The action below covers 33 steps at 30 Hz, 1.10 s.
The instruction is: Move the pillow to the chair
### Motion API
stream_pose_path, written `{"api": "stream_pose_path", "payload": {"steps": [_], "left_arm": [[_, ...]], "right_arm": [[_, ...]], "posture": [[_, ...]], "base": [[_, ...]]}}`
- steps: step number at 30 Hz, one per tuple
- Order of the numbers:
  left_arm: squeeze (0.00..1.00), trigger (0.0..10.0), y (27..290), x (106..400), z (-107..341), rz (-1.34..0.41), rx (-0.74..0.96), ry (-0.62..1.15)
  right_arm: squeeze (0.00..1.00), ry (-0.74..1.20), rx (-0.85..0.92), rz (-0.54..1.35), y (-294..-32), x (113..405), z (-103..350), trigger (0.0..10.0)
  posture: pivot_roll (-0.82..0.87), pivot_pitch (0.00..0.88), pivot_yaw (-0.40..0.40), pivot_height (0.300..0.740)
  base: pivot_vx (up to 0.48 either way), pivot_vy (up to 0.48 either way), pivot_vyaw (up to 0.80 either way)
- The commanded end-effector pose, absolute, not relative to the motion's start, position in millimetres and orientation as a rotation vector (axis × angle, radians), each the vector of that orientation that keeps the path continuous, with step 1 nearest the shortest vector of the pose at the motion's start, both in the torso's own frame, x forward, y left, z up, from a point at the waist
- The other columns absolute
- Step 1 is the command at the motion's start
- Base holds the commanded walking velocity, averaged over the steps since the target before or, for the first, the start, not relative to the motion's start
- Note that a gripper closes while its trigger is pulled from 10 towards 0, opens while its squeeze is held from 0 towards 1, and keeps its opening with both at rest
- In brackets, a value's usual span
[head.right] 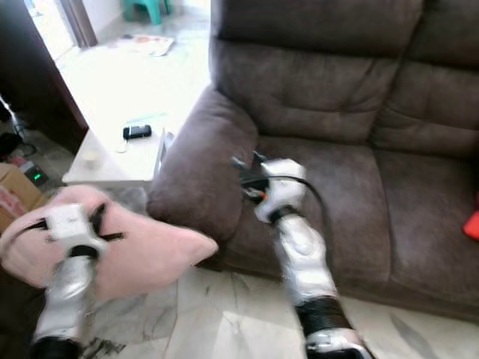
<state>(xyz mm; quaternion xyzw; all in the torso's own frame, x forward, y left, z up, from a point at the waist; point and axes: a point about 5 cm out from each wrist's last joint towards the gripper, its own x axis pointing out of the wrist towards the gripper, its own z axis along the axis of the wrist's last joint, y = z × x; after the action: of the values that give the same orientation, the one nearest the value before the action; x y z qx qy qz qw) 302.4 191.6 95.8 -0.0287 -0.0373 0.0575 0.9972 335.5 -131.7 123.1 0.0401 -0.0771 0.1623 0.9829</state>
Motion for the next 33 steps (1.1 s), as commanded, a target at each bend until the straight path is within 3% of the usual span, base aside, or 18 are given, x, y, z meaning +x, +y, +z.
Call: {"api": "stream_pose_path", "payload": {"steps": [1, 33], "left_arm": [[0.0, 10.0, 208, 301, 114, 0.157, -0.045, -0.159], [0.0, 10.0, 199, 300, 126, 0.093, -0.064, -0.171]], "right_arm": [[0.0, -0.173, 0.093, 0.388, -112, 337, 129, 10.0], [0.0, -0.156, 0.053, 0.386, -118, 340, 125, 10.0]], "posture": [[0.05, 0.029, -0.025, 0.74], [0.06, 0.014, -0.025, 0.74]], "base": [[0.0, 0.0, 0.0], [0.0, 0.0, 0.0]]}}
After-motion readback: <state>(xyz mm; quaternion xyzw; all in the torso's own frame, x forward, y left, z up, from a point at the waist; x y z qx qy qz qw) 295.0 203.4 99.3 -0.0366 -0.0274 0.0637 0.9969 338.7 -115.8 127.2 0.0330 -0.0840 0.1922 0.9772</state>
